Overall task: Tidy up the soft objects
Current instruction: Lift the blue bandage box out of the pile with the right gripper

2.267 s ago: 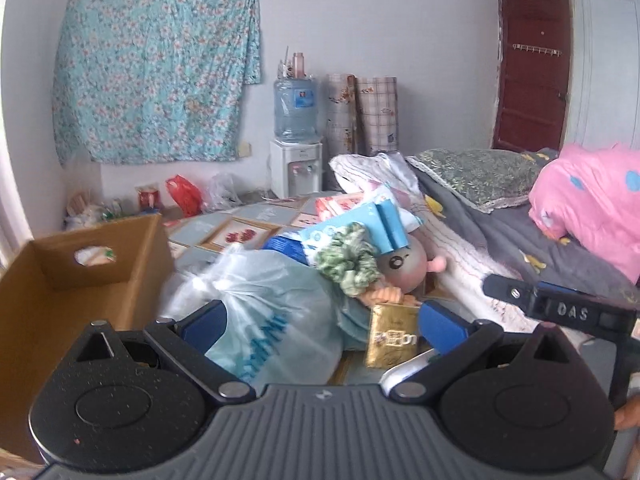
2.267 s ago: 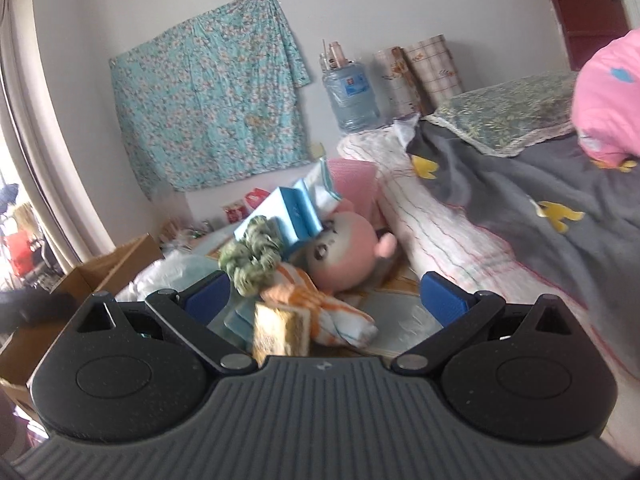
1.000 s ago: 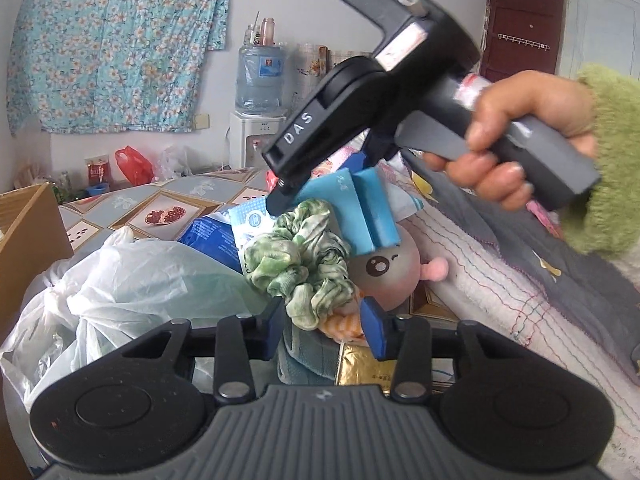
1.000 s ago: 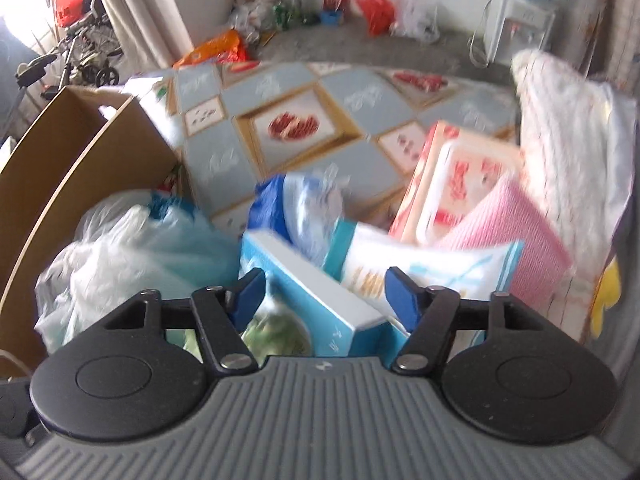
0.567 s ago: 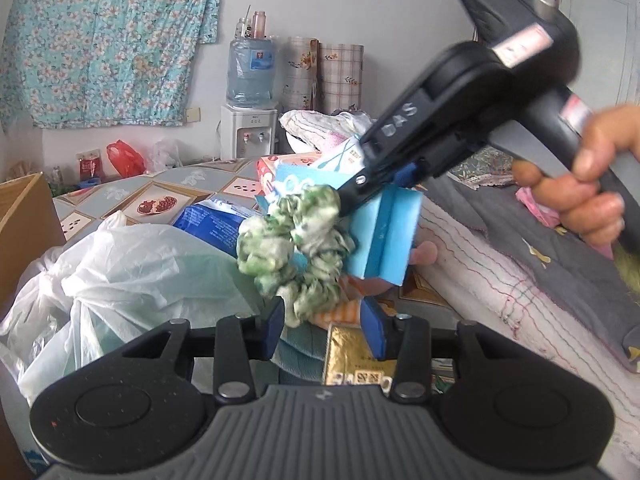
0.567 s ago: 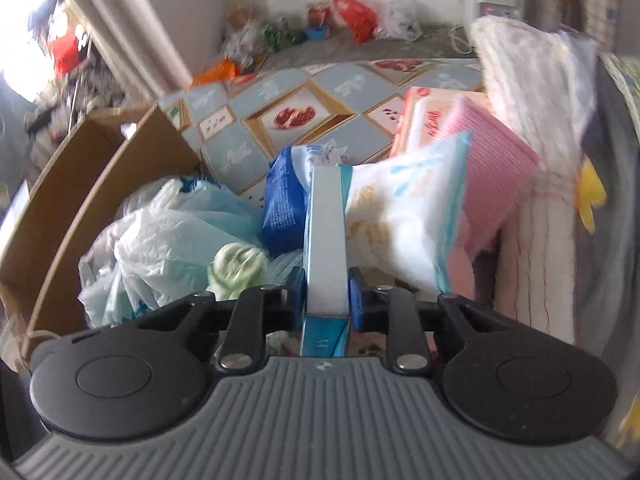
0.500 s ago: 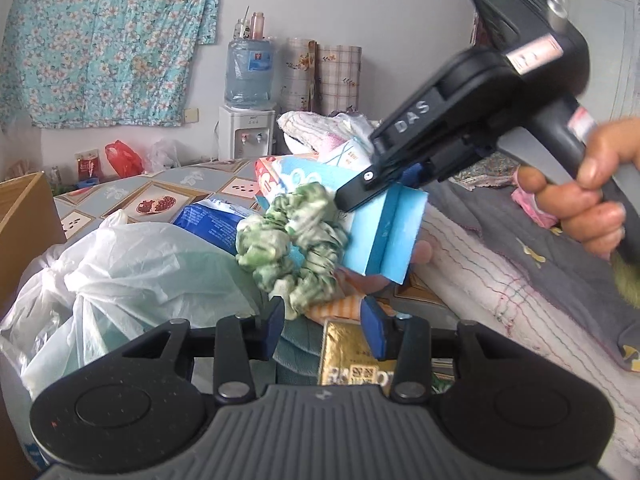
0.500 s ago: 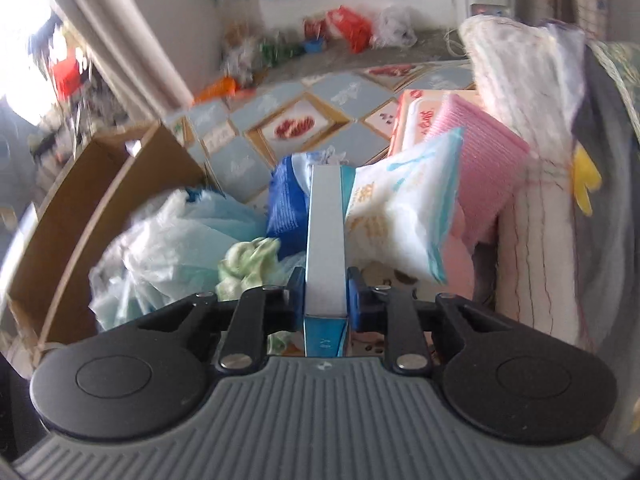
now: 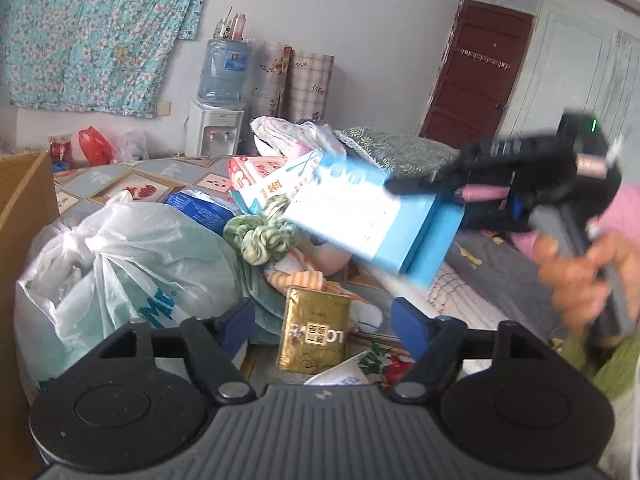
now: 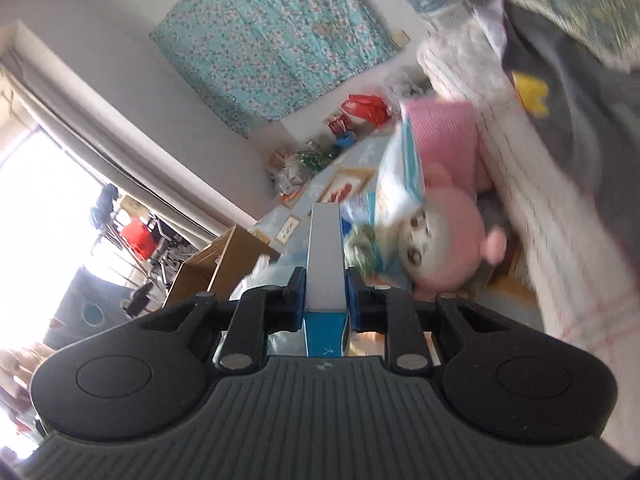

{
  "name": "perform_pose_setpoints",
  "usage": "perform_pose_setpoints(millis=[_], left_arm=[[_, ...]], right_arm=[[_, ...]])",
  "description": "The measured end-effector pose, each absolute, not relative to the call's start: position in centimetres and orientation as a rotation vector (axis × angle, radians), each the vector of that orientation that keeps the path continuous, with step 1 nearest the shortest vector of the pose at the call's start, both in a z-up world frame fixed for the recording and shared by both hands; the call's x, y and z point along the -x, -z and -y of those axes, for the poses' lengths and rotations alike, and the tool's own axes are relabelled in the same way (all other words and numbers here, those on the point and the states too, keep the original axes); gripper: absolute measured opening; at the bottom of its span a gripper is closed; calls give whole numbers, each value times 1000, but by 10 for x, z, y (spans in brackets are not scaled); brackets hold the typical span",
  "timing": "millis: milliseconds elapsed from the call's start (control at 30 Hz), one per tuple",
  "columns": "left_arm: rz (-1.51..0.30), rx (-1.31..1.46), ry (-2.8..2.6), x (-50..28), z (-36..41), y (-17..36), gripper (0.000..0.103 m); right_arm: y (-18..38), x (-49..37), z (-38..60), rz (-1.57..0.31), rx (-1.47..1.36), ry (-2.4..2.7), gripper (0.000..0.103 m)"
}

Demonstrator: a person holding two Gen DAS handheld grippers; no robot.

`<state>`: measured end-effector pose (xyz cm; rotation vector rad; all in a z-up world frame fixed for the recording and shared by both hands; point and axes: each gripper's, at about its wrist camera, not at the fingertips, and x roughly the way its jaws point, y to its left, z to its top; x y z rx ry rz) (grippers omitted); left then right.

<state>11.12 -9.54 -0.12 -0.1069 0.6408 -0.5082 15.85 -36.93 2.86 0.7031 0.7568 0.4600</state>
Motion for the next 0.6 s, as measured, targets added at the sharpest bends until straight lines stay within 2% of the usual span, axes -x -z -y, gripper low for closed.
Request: perform_pose_setpoints(millis=[167,533,600], left_arm=[[-698,173,548,-123,103,13,80],[-742,144,578,-132,121,24,85],[-737,117,555,-132,127,27,85]], right_arm=[[16,-153,358,-836,-838,-474,19],[49,-139,334,-932,-935,-537,23],[52,-139,333,-950,-934,-536,27]])
